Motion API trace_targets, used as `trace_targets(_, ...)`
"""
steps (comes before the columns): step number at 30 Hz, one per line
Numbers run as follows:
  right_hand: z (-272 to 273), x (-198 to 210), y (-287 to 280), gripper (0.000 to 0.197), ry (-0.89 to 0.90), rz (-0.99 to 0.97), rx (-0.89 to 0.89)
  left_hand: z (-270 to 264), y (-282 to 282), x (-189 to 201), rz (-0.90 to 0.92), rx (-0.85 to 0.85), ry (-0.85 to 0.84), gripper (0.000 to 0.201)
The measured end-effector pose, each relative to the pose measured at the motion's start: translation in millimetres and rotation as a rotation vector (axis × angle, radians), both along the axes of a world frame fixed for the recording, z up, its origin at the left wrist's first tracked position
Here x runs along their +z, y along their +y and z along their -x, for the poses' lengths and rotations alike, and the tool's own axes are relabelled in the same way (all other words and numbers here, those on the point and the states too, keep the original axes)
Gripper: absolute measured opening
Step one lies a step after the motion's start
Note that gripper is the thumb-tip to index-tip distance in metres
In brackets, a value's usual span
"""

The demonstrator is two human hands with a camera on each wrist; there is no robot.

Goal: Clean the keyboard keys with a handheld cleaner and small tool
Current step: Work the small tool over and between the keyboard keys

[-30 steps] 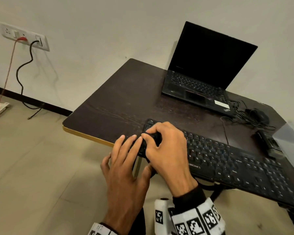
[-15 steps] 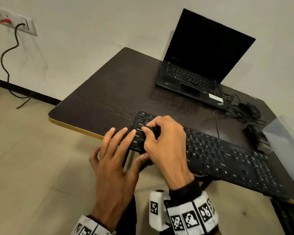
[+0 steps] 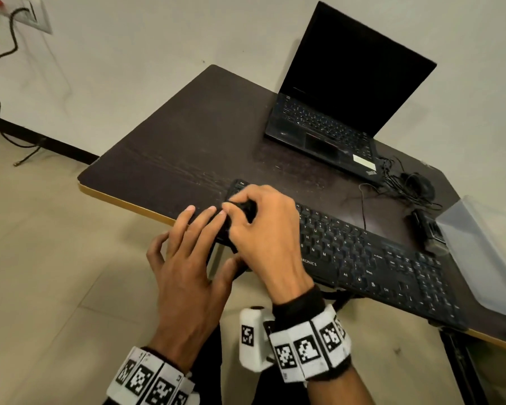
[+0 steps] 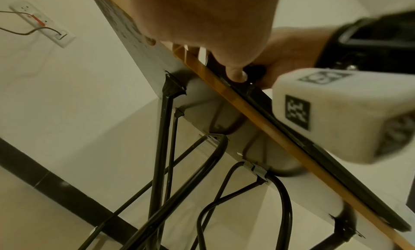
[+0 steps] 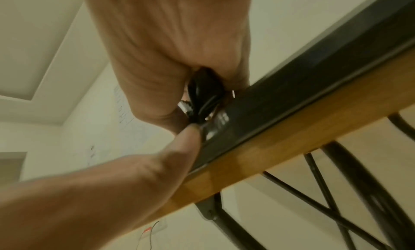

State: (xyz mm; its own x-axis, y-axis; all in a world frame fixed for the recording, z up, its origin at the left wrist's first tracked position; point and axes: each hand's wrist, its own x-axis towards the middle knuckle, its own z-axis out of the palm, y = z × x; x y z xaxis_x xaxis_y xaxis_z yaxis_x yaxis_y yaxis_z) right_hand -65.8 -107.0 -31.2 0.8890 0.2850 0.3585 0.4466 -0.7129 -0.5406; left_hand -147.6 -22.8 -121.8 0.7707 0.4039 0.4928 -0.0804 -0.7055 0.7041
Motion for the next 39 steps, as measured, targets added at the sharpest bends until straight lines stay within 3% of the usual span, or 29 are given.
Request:
trace_targets(6, -15.0, 11.9, -75.4, 0.007, 0.0, 0.058, -0.286, -1.7, -4.0, 4.3, -0.006, 0.042, -0.009, 0.062)
trace_targets(12, -14.6, 20.1, -42.8, 0.012, 0.12, 0.063, -0.059, -1.8, -3.4, 3.6, -0.032, 0.026, 0.002, 0.061)
trace_targets(18, -18.6, 32.1, -71.7, 0.004, 0.137, 0.176, -0.127, 2.7, 0.7, 4.7, -0.136, -0.043, 0.04, 0.051)
trace_targets(26, -26.8, 32.5, 7.3, 0.004, 0.074, 0.276, 0.065, 5.2, 0.3, 6.1, -0.09, -0.052, 0.028, 0.045)
trace_targets(31, -24.9, 33.2, -44.9, 0.003, 0.065, 0.337, -0.085, 4.0, 0.3, 8.0, -0.136, -0.03, 0.041, 0.045)
trace_targets(34, -20.5, 31.6, -81.0, 0.006, 0.085, 0.264, -0.202, 3.5, -1.1, 8.4, -0.134, -0.034, 0.069, 0.046)
trace_targets(39, -19.2, 26.2, -36.5, 0.007, 0.037, 0.21, -0.092, 2.1, -2.3, 6.7, -0.092, -0.036, 0.075, 0.046)
